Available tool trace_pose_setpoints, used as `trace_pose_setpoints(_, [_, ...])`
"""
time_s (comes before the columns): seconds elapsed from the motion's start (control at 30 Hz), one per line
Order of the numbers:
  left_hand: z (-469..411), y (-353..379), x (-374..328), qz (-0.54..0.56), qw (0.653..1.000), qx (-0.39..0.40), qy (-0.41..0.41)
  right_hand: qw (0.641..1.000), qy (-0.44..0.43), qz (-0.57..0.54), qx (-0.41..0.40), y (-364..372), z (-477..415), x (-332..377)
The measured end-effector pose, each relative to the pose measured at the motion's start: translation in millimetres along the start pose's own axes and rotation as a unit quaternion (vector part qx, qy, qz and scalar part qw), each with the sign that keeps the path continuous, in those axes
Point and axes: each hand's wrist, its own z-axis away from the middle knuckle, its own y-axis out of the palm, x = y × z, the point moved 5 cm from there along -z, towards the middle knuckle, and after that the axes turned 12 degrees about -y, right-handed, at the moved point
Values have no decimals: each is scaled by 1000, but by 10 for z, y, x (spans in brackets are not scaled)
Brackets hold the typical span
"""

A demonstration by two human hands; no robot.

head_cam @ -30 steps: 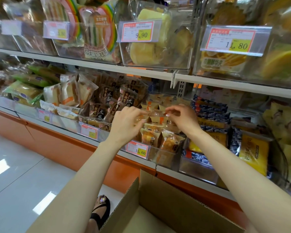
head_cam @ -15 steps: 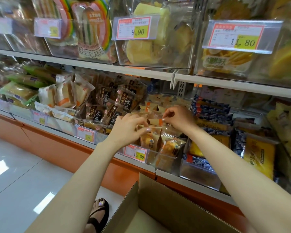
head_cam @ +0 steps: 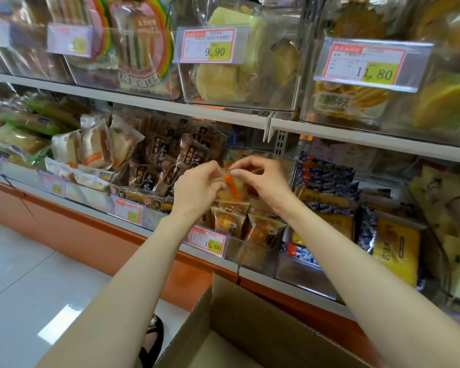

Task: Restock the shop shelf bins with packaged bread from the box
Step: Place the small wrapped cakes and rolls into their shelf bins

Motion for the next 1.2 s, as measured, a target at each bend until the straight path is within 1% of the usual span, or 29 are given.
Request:
trace_pose_setpoints(0.07, [-26,-99,117,55,997,-24,-46,1000,1,-4,-17,-46,1,-19])
trace_pose_setpoints(0.13, [-73,-206,282,138,984,-30,-105,999,27,4,-39,-119,9,-108])
trace_pose_setpoints(0.2, [-87,-297,399,237,958,-23,-161,997,55,27,-38,-168,44,-215])
trace_pose_setpoints(0.27, [-78,-351,467,314,929,-17,-197,996,75,44,-20,-180,84,-289])
trace_pose_setpoints(0.37, [-34,-383,525,384,893,-19,-235,996,78,43,-3,-175,120,-288])
trace_pose_setpoints(0.47, [-10,-368,584,450,846,-19,-285,997,74,-4,9,-146,149,-230])
trace_pose_setpoints(0.57, [3,-308,608,463,826,-7,-322,997,45,-61,-1,-134,172,-149])
trace_pose_setpoints(0.63, [8,-290,610,471,817,-10,-332,997,29,-70,-9,-142,161,-109])
trace_pose_setpoints(0.67, [4,-291,611,469,819,-15,-331,996,29,-78,-10,-146,151,-107])
trace_pose_setpoints(0.77, [0,-307,583,418,853,-15,-313,993,62,-104,-11,-152,145,-143])
trace_pose_setpoints(0.87, [7,-288,528,364,882,20,-298,996,75,-40,-18,-175,167,-196])
trace_pose_setpoints(1.0, [-16,-291,437,269,936,84,-211,992,105,-5,-71,-253,187,-222])
trace_pose_setpoints(1.03, [-18,-301,429,253,945,83,-191,991,109,0,-79,-270,182,-217])
trace_pose_setpoints(1.2, [-60,-298,464,170,972,35,-161,991,91,10,-94,-313,184,-204])
